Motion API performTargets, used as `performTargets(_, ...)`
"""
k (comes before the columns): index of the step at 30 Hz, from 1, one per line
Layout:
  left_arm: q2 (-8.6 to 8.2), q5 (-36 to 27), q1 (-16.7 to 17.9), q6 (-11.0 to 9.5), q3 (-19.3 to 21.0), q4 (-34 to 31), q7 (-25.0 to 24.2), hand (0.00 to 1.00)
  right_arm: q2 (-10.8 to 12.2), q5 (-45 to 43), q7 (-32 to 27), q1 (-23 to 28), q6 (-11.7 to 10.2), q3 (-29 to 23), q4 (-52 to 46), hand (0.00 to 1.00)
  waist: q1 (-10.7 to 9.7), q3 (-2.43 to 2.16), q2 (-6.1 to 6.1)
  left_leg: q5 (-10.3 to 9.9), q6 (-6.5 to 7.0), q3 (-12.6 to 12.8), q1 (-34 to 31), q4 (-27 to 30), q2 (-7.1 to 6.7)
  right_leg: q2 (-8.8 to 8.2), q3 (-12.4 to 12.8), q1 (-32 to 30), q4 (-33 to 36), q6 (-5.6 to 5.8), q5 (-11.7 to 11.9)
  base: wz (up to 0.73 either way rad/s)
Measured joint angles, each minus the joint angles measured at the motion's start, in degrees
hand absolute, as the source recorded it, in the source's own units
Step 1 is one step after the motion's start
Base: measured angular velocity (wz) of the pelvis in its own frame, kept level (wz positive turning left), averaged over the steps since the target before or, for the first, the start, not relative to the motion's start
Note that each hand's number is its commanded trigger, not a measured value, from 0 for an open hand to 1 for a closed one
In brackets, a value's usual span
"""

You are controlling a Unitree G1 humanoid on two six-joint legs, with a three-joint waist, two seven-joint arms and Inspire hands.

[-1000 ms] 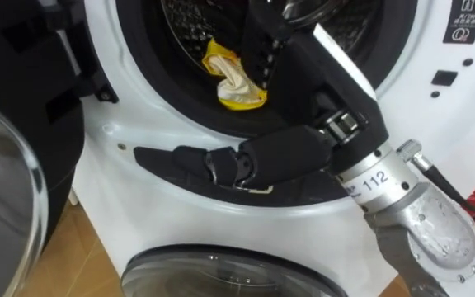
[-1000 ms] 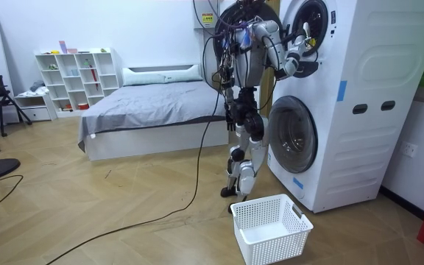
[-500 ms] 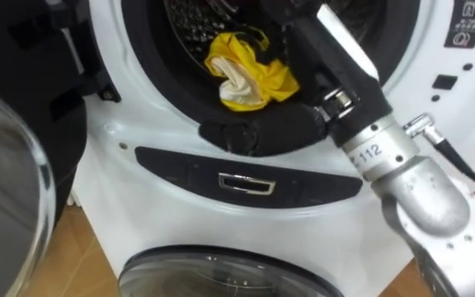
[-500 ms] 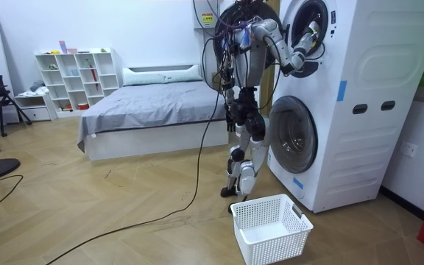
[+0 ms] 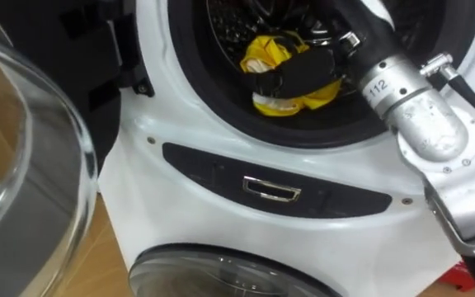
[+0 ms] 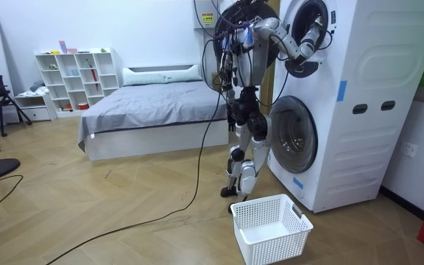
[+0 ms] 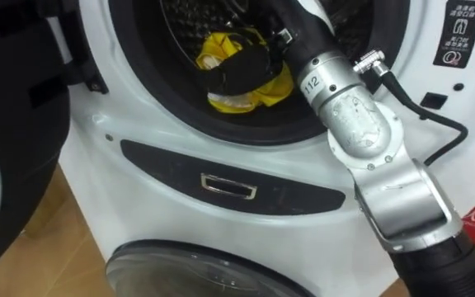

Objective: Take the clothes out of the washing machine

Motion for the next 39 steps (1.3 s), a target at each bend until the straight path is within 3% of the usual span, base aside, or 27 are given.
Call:
performTargets(2, 0.14, -0.17, -0.34, -0.02, 1.03, -0.01, -0.03, 0.00, -0.96, -0.43, -0.24, -0.03, 0.11, -0.01, 0.70, 0.00, -0.12, 0.21, -0.59, -0.02, 0.05, -0.31, -0.12, 0.15, -0.55, -0.11, 0.21, 0.12, 0.00, 0.18, -0.51, 0.19)
performTargets(12, 0.22, 0.04, -0.35, 0.10, 1.29, 0.22, -0.78, 0.00, -2.31, -6.73, 3.82, -0.05, 0.93, -0.01, 2.03, 0.00, -0.61, 0.01, -1.18, -0.03, 0.17, -0.58, -0.24, 0.21, -0.75, -0.21, 0.25, 0.11, 0.10, 0.25, -0.55, 0.01)
performTargets(19, 0.53, 0.56, -0.32, 1.04, 5.27, 0.22, -3.73, 0.00, -5.66, -8.38, 13.81, -0.59, 2.46, 0.06, 2.56, 0.00, -0.99, -0.73, -2.33, 0.04, 0.27, -0.69, -0.87, 0.45, -0.80, -0.23, 0.09, -0.55, 0.19, 0.23, -0.54, 0.00)
performTargets(23, 0.82, 0.54, -0.35, 2.38, 7.35, 0.23, -5.18, 0.00, -7.03, -11.05, 21.06, -2.25, 5.15, 0.06, 2.92, 0.00, -1.47, -0.75, -2.87, 0.04, 0.27, -0.70, -0.82, 0.53, -0.85, -0.25, 0.04, -0.42, 0.06, 0.23, -0.54, 0.01)
performTargets(28, 1.59, -0.21, -0.71, 2.74, 7.21, 0.46, -5.50, 0.00, -7.51, -12.44, 26.81, -2.26, 6.18, 0.06, 2.84, 0.00, -1.78, -0.53, -3.50, 0.02, 0.28, -0.64, -0.29, 0.49, -0.83, -0.17, 1.11, -0.04, 0.14, 0.22, -0.53, 0.00)
performTargets(34, 1.66, -0.23, -1.84, 2.72, 7.25, 1.80, -5.39, 0.00, -11.49, -15.35, 31.93, -2.04, 6.47, 0.05, -2.25, 0.00, -2.07, -0.09, -3.11, -0.39, 0.87, -0.67, -1.01, 0.47, -0.94, -0.09, 1.78, -0.75, -0.01, 0.40, -0.43, 0.00)
performTargets(39, 1.75, -0.26, -1.88, 2.61, 7.77, 1.57, -5.39, 0.00, -15.39, -15.66, 35.80, -2.00, 6.38, 0.05, -6.94, 0.00, -2.90, -0.24, -3.32, -0.40, 0.90, -0.78, -0.89, 0.17, -0.92, 0.12, 4.89, -0.89, 0.14, 0.45, -0.40, 0.04)
